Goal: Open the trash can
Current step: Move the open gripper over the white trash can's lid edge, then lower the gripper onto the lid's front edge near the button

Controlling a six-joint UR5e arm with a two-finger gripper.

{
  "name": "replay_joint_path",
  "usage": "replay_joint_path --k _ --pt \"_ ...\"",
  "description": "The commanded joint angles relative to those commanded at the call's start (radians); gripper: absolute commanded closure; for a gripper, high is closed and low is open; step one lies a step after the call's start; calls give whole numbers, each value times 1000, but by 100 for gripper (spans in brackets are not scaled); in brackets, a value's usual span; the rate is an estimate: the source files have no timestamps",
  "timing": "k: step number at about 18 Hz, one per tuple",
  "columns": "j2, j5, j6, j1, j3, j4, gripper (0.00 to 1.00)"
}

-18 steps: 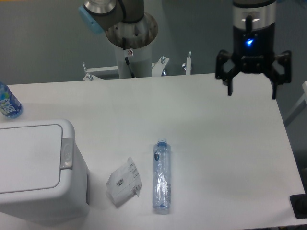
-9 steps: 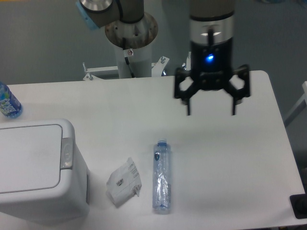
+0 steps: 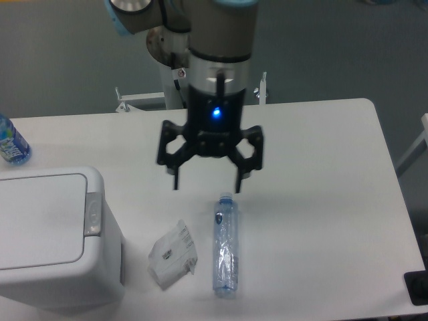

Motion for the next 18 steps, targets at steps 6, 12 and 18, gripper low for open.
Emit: replay_joint_path --k 6,12,18 --pt "-19 2 -54 -34 -15 32 0" --pt "-43 2 -77 -57 -17 34 0" --pt "-57 2 -77 -71 -17 34 0"
